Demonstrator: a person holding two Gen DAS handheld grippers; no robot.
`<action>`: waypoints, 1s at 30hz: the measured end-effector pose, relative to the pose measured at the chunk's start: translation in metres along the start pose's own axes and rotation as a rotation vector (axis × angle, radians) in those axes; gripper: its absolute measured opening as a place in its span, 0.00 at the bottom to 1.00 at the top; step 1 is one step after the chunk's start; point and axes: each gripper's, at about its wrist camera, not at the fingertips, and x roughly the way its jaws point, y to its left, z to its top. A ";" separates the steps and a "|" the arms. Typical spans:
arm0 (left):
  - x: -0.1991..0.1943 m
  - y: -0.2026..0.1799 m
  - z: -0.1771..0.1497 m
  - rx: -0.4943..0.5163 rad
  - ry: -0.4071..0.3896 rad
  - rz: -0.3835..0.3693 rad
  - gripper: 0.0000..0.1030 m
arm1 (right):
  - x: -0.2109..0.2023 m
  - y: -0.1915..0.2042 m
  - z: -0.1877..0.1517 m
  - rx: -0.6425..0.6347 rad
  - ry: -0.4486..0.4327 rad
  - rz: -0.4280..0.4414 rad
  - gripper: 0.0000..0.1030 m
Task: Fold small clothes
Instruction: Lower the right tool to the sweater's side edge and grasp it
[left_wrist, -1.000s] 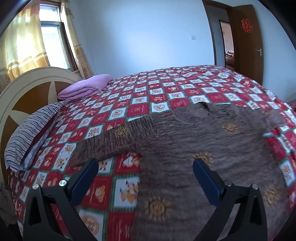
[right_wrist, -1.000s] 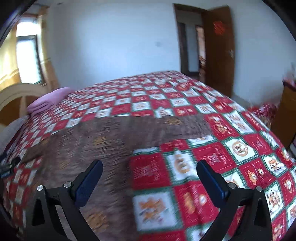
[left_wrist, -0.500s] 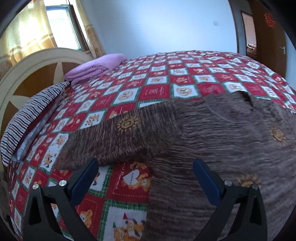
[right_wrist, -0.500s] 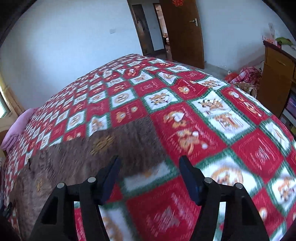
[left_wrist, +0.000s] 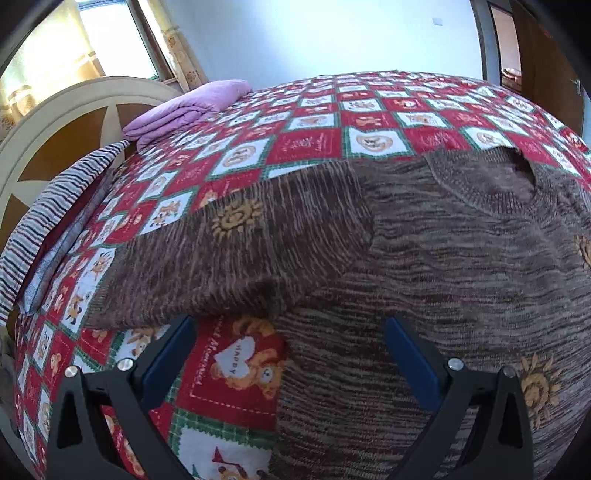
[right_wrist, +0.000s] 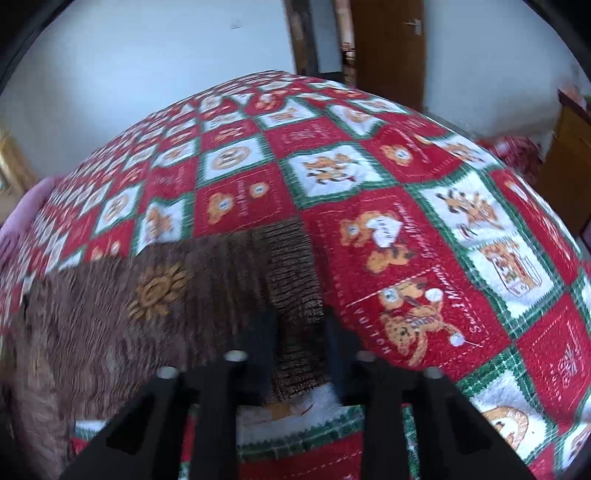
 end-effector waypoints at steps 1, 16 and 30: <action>0.001 -0.001 0.000 0.006 0.004 -0.006 1.00 | -0.005 0.003 0.001 -0.015 0.004 -0.005 0.06; 0.008 0.017 -0.003 -0.097 0.027 -0.117 1.00 | -0.109 0.117 0.047 -0.210 -0.189 -0.025 0.06; 0.012 0.025 -0.007 -0.133 0.036 -0.187 1.00 | -0.129 0.329 -0.010 -0.601 -0.229 0.127 0.06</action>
